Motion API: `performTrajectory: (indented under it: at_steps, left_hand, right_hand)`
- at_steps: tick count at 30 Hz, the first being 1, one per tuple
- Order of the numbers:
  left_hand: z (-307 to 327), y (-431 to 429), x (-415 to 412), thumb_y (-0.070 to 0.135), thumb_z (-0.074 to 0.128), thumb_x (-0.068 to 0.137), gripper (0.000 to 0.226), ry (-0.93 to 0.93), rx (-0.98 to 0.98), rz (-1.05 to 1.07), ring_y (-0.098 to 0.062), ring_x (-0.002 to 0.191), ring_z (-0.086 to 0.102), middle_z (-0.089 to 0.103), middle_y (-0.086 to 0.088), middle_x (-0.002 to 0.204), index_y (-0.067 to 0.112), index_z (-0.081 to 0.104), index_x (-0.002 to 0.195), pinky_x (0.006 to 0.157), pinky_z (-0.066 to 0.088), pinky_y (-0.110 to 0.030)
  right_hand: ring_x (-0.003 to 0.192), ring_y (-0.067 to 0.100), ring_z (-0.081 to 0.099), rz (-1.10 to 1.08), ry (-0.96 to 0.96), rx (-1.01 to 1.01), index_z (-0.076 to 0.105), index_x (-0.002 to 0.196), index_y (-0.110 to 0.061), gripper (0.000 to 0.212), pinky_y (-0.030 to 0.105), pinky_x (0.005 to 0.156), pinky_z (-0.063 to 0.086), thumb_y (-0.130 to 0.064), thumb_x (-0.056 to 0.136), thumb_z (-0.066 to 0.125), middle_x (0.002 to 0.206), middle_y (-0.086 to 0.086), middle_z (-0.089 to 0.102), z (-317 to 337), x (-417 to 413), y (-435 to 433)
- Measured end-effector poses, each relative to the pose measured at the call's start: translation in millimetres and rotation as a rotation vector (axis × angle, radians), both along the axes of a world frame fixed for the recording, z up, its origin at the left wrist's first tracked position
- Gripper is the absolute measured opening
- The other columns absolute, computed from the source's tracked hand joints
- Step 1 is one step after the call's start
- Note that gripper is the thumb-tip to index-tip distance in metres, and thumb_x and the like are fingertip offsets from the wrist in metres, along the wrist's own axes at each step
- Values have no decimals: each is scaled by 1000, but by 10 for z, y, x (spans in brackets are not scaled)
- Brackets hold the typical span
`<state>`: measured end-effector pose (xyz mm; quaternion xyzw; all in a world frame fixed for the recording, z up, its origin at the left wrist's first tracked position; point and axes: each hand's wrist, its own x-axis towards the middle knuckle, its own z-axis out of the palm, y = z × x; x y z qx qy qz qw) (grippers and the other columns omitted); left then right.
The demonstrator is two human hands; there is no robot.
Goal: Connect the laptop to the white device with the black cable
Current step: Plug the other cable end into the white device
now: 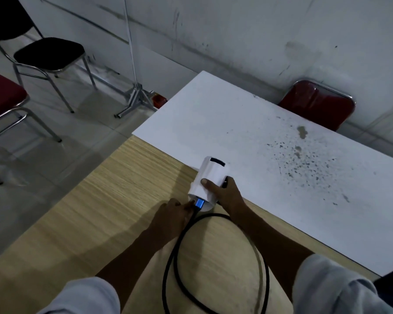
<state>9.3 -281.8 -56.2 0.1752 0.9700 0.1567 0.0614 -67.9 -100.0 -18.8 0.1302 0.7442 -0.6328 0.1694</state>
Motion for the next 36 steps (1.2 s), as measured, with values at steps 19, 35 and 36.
performTrajectory:
  at_steps: [19,35,36]
  left_hand:
    - [28,33,-195,16,56,90,60,97,-104,40,-29,91,61,68,-13,97,24,36,146,72,56,-35]
    - [134,115,-491,45,70,82,37,-422,879,405,-9,100,68,71,4,110,35,56,116,93,56,-46]
    - [144,147,-497,39,71,83,47,-401,869,403,-8,106,65,67,6,121,30,52,125,98,54,-44]
  right_hand:
    - [118,18,54,-58,179,49,31,140,-19,84,24,84,53,-36,76,82,131,-2,50,-13,23,-64]
    - [117,18,54,-62,160,47,34,142,-17,81,33,92,54,-37,78,80,132,-1,51,30,-247,-193]
    - [118,19,54,-49,138,45,35,142,-16,80,33,93,55,-38,79,79,133,0,51,6,-208,-187]
